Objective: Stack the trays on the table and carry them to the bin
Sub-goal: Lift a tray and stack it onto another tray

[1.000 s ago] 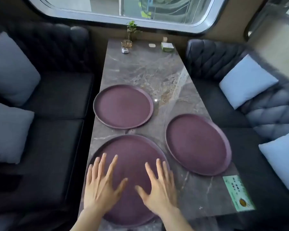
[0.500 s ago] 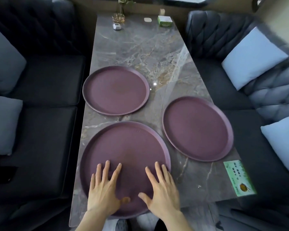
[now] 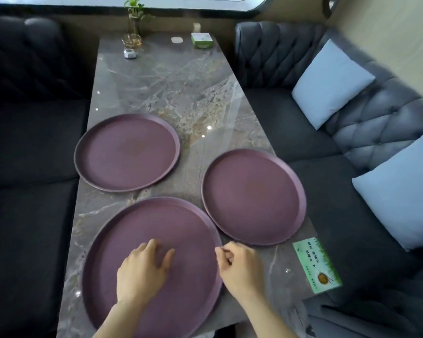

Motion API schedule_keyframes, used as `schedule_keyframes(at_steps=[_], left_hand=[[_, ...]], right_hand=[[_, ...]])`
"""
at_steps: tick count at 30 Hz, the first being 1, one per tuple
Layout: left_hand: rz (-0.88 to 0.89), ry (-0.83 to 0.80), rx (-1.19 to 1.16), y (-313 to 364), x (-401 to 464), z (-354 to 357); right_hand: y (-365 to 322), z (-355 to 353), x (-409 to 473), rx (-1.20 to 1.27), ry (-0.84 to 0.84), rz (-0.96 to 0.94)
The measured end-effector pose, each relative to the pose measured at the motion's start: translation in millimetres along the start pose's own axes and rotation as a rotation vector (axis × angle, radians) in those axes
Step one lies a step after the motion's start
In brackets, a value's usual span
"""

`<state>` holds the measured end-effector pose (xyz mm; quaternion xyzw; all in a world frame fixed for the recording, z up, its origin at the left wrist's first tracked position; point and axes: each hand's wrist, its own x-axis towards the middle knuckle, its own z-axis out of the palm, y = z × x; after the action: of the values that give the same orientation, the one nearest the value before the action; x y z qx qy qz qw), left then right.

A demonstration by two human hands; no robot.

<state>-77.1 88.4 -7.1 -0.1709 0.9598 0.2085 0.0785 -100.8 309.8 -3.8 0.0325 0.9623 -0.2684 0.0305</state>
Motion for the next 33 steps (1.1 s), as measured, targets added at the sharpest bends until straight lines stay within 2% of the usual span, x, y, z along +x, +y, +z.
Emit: schedule_keyframes(at_steps=[2,4,10,14,19,23,26,29,33], left_hand=[[-0.031,-0.014,-0.211,31,22,-3],[-0.047,-0.045,-0.317,61,45,-1],[-0.122,-0.11,-0.379,137,108,19],[-0.18,-0.115,-0.38,172,135,29],[-0.302,-0.171,-0.505,188,149,43],[-0.382,-0.165,-0.636,192,151,50],[-0.462,-0.144,-0.813,193,154,47],[-0.467,-0.145,-0.914,193,155,41],[-0.422,-0.027,-0.778,189,146,24]], right_hand=[[22,-23,27,0.022,0.064,0.127],[46,-46,56,0.023,0.095,0.23],[115,-98,134,0.106,0.197,0.418],[147,-109,172,0.096,0.112,0.489],[161,-109,200,0.251,-0.032,0.547],[160,-103,208,0.384,-0.083,0.578],[156,-102,211,0.373,-0.031,0.598],[151,-105,211,0.291,0.038,0.629],[140,-109,204,0.195,0.153,0.657]])
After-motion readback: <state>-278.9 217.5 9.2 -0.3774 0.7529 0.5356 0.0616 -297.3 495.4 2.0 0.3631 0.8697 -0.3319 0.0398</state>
